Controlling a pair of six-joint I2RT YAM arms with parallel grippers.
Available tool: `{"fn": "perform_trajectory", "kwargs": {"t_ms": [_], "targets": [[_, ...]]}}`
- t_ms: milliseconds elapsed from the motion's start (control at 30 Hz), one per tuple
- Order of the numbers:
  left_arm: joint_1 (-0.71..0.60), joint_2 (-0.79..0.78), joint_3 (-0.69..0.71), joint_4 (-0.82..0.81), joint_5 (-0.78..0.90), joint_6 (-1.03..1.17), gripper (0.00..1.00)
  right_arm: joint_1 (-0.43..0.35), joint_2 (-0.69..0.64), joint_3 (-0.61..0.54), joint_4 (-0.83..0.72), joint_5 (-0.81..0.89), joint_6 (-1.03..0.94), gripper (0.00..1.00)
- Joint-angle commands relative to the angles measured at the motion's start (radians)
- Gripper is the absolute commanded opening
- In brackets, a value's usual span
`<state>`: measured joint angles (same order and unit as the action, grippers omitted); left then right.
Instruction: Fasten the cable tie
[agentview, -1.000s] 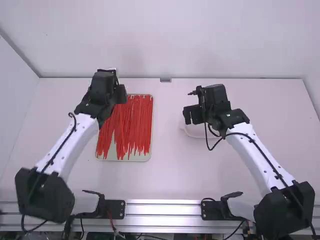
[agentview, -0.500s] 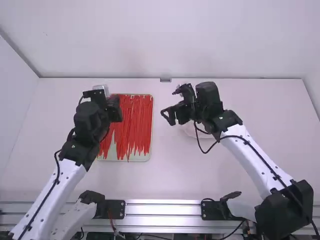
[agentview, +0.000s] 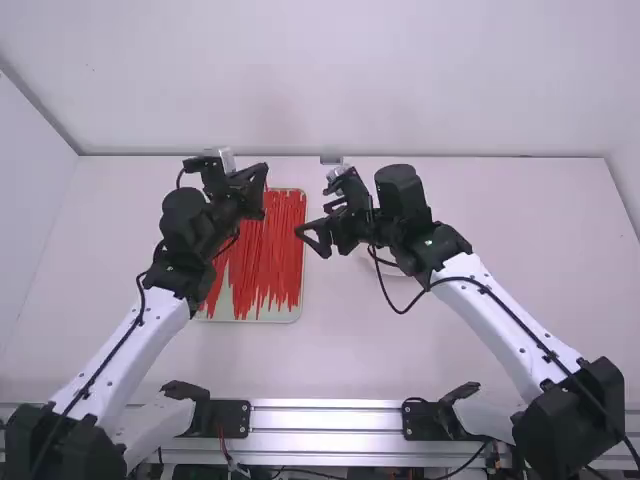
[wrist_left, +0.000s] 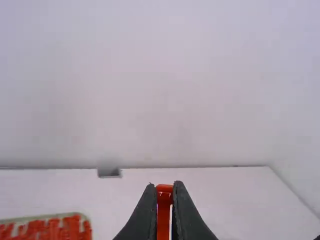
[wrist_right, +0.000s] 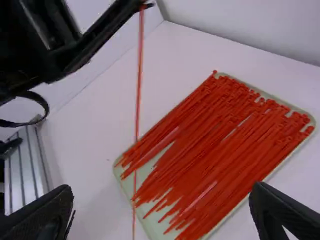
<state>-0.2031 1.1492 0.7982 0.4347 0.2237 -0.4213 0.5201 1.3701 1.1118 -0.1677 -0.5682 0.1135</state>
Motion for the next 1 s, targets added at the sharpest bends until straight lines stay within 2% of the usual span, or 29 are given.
{"fn": "perform_trajectory", "kwargs": {"t_ms": [0, 133, 300, 500, 767, 967], "targets": [[-0.006, 0.033, -0.004, 0.058, 0.091, -0.068, 0.02, 0.009, 0.003, 0.032, 0.012, 0.090, 0.059, 0.95], [-0.006, 0.079, 0.014, 0.131, 0.136, -0.115, 0.02, 0.019, 0.003, 0.032, 0.041, 0.125, 0.072, 0.97], [-0.036, 0.127, 0.097, 0.108, 0.204, -0.135, 0.02, 0.018, 0.006, 0.032, 0.077, 0.124, 0.074, 0.96], [-0.101, 0.161, 0.172, 0.080, 0.173, -0.131, 0.02, 0.017, 0.018, 0.032, 0.094, 0.124, 0.075, 0.90], [-0.131, 0.162, 0.197, 0.057, 0.132, -0.134, 0.02, 0.016, 0.018, 0.032, 0.105, 0.177, 0.110, 0.77], [-0.126, 0.162, 0.196, 0.075, 0.156, -0.159, 0.02, 0.015, 0.018, 0.032, 0.114, 0.177, 0.110, 0.56]]}}
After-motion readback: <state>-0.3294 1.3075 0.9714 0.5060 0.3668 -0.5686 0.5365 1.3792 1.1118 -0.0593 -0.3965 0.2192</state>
